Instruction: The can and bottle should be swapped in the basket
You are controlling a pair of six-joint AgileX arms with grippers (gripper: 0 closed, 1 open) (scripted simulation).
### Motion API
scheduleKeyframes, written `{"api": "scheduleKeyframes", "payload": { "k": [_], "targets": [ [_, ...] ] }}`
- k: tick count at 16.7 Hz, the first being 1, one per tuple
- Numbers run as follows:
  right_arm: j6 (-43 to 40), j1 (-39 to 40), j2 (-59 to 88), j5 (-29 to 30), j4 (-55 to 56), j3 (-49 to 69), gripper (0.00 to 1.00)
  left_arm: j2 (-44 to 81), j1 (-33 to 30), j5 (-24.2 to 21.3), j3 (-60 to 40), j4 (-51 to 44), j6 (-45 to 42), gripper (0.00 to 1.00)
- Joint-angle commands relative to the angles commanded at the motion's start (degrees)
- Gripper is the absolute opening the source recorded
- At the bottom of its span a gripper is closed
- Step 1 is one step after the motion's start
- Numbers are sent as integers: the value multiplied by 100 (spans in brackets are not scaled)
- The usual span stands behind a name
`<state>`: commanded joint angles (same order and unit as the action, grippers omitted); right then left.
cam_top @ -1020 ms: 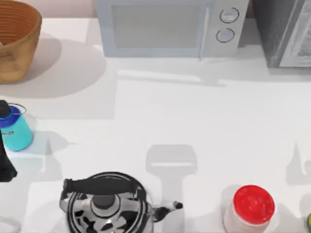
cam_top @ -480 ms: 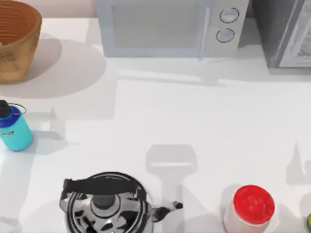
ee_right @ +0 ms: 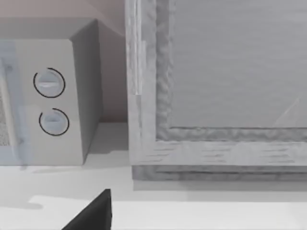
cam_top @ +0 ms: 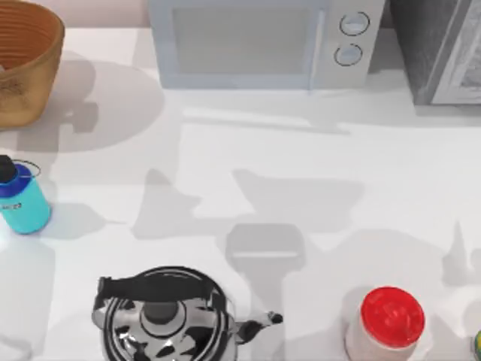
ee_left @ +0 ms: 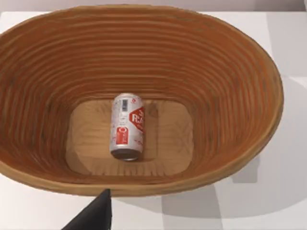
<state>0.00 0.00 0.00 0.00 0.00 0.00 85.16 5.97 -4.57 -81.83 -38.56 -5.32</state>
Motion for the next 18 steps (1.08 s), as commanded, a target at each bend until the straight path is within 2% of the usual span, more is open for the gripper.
{"api": "scheduleKeyframes", "payload": {
  "k": [6, 10, 14, 18],
  "targets": [
    [0, 0, 0, 0, 0, 0, 100, 3348, 279, -139, -3090, -1569, -333, 100],
    [0, 0, 0, 0, 0, 0, 100, 4994, 426, -204, -4643, -2341, -523, 100],
    [0, 0, 0, 0, 0, 0, 100, 5891, 509, -238, -5517, -2753, -637, 100],
    [0, 0, 0, 0, 0, 0, 100, 5985, 518, -242, -5611, -2796, -649, 100]
  ]
}}
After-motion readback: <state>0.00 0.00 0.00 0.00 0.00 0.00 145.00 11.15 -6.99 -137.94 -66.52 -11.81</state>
